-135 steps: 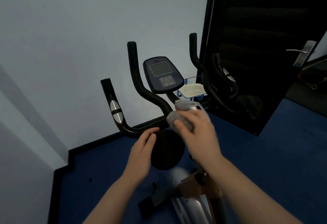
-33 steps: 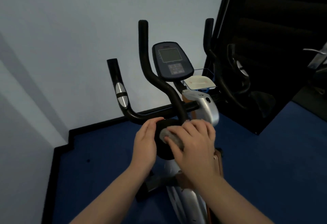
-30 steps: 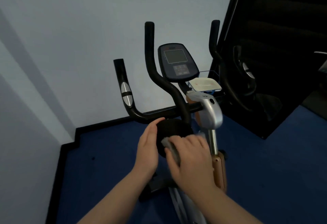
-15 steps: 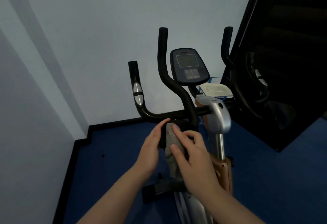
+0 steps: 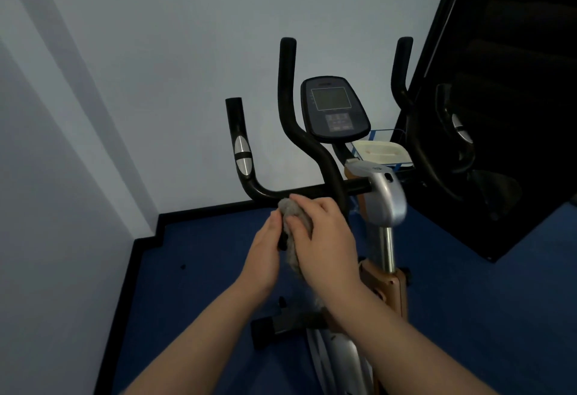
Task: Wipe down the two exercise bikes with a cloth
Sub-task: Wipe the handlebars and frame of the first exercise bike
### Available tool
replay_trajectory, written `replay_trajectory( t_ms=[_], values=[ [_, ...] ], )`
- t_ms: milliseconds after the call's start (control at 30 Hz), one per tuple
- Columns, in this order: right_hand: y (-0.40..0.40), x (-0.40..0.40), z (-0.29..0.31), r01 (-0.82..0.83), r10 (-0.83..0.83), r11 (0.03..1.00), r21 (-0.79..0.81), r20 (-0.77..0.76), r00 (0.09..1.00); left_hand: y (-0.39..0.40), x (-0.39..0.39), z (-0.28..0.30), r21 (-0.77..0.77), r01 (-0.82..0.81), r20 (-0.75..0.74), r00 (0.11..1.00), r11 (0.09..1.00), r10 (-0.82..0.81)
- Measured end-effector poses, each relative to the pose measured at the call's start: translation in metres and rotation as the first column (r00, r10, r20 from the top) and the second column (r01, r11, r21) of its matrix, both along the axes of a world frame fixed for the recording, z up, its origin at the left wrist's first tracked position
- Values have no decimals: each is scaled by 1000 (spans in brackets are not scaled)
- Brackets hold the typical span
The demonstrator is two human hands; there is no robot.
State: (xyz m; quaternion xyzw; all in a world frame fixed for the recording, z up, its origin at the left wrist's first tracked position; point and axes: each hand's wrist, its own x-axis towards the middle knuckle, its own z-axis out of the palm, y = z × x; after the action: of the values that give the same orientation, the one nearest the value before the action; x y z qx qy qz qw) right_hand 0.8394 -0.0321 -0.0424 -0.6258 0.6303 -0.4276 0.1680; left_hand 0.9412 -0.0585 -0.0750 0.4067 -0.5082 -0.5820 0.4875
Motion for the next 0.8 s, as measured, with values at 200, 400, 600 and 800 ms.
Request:
replay_trajectory(
  t_ms=[200, 400, 600, 800],
  values=[
    [17, -3, -10, -41, 44, 998, -53, 59, 997, 1, -3, 1, 1, 34, -43, 998, 999, -34],
    [11, 0, -2, -51, 54, 997, -52, 50, 997, 4, -8, 1, 15, -51, -42, 998, 999, 52],
    [20, -48, 12, -1, -119, 950, -313, -363, 924, -18, -5, 21, -101, -58, 218, 973, 993, 79],
    [3, -35, -11, 25, -243, 931, -365, -566, 788, -40, -18, 31, -50, -49, 447, 892, 998, 66]
  ],
)
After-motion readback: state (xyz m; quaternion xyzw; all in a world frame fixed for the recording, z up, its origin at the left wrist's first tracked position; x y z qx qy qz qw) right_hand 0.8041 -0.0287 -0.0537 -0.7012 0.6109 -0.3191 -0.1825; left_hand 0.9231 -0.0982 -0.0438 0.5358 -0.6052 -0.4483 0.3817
